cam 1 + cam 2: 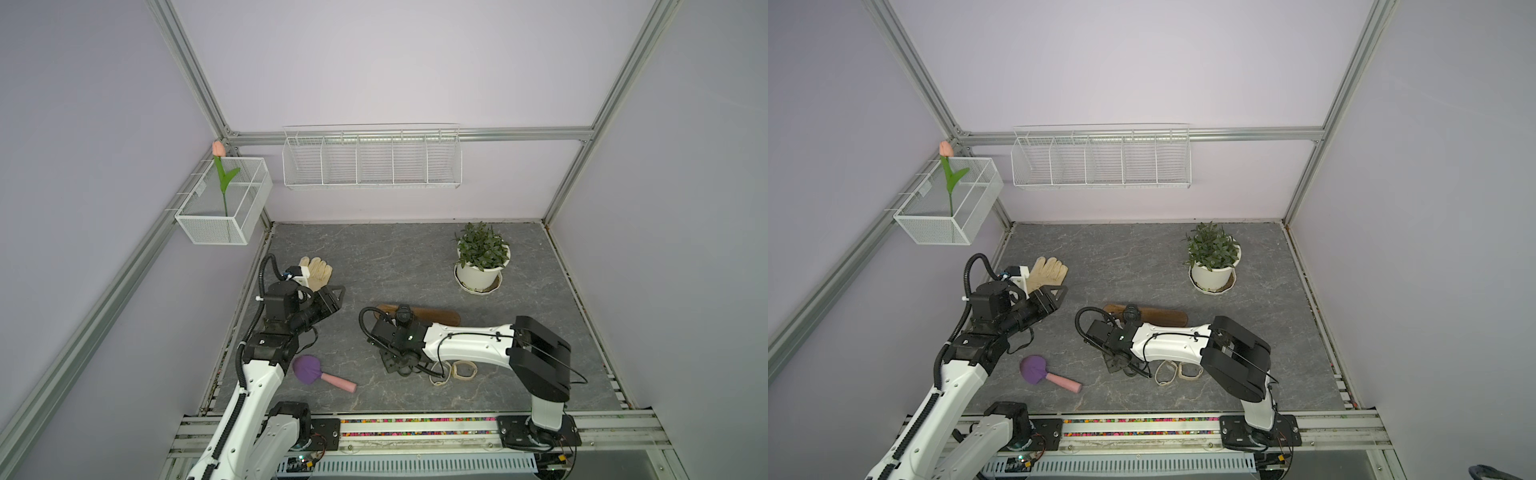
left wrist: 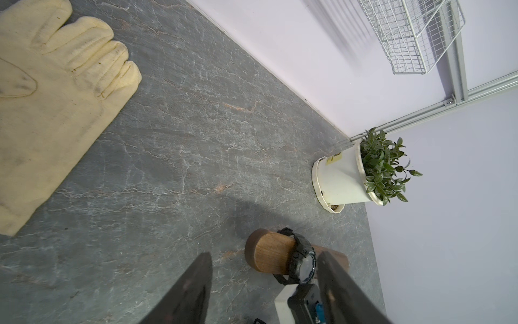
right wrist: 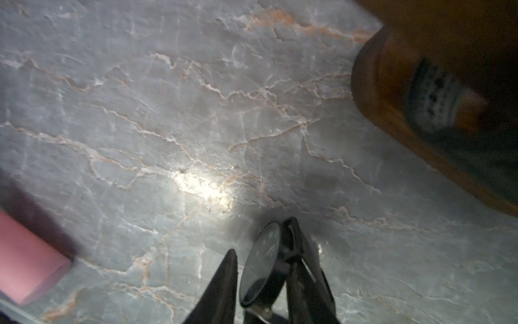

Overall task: Place watch on stand
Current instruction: Pick up the watch at the center of the board.

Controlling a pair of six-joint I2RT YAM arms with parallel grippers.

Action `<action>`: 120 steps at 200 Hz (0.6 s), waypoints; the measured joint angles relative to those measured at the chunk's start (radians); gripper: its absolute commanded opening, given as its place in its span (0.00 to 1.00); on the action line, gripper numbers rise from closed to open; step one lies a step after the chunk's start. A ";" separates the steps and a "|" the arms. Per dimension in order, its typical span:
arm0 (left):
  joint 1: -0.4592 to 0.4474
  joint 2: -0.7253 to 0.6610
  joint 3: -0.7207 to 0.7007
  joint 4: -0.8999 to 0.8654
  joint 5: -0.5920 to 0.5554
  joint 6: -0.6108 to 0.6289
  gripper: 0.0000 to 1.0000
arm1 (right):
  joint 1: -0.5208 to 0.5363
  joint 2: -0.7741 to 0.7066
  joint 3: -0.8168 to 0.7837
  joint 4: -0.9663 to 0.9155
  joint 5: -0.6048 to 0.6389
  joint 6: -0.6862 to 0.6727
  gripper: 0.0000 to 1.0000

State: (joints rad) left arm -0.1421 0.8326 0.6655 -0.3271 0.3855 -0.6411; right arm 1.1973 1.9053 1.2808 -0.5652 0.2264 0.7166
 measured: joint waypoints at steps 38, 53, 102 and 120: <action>0.000 0.000 0.000 0.000 0.001 0.006 0.62 | 0.000 0.000 0.002 0.000 -0.009 -0.006 0.19; 0.000 0.000 0.000 0.000 0.003 0.006 0.62 | 0.000 0.000 0.002 0.000 -0.011 -0.006 0.12; 0.000 0.006 0.000 0.000 0.006 0.006 0.63 | 0.000 0.000 0.003 0.006 -0.023 -0.016 0.07; 0.000 0.011 0.000 0.000 0.008 0.006 0.65 | 0.000 0.000 0.000 0.025 -0.039 -0.024 0.07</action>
State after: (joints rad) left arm -0.1421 0.8436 0.6655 -0.3271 0.3931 -0.6350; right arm 1.1973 1.9049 1.2804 -0.5400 0.1875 0.6922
